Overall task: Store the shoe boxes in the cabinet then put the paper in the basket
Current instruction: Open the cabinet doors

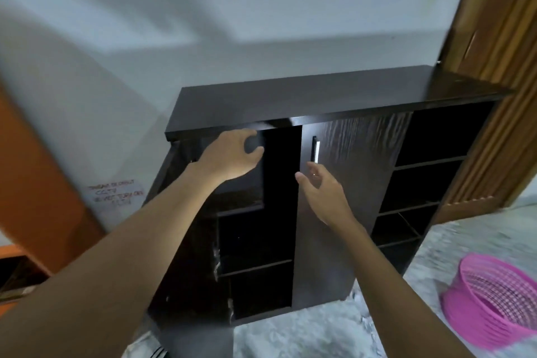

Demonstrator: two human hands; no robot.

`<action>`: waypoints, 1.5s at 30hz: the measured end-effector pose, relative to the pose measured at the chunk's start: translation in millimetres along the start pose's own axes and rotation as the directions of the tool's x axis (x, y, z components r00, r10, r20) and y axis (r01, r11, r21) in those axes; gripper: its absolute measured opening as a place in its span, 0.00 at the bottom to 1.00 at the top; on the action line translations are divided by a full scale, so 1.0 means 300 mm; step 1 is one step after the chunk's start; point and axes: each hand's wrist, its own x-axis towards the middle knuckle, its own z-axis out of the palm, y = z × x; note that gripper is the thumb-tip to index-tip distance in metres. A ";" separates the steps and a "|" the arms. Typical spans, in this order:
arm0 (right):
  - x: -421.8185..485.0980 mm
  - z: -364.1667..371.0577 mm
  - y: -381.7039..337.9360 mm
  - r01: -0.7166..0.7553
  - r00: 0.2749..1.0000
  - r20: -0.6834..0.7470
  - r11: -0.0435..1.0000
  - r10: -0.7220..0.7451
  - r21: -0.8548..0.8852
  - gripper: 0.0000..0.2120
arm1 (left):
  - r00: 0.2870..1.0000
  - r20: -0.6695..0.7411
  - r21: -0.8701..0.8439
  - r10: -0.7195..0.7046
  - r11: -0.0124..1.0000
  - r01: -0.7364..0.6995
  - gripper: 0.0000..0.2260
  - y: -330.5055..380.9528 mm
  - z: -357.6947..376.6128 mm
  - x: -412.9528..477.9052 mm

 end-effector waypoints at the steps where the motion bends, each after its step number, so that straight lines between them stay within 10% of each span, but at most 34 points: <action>1: 0.052 -0.025 0.028 -0.016 1.000 -0.013 1.000 0.016 -0.003 0.27 | 0.999 -0.027 0.027 0.030 0.999 -0.030 0.23 0.024 0.034 0.055; 10: 0.407 -0.042 0.144 -0.045 0.996 -0.076 0.998 0.048 0.035 0.26 | 0.986 -0.116 0.162 0.115 0.982 -0.096 0.20 0.125 0.218 0.456; 20: 0.479 0.049 0.139 -0.069 0.964 -0.235 0.971 0.123 0.228 0.02 | 0.985 -0.131 0.116 0.113 0.988 -0.098 0.18 0.112 0.234 0.537; 27: 0.401 0.001 0.164 -0.079 0.973 -0.190 0.966 0.128 0.246 0.08 | 0.993 -0.105 0.066 0.060 0.996 -0.054 0.18 0.123 0.232 0.543; 35: 0.197 -0.037 0.080 -0.169 0.908 -0.372 0.980 0.195 0.103 0.40 | 0.996 -0.083 0.003 0.020 1.000 -0.020 0.17 0.119 0.234 0.553; 45: 0.134 -0.038 0.108 -0.108 0.825 -0.565 0.988 0.027 -0.111 0.33 | 0.993 -0.114 -0.025 -0.014 1.000 0.011 0.10 0.135 0.228 0.534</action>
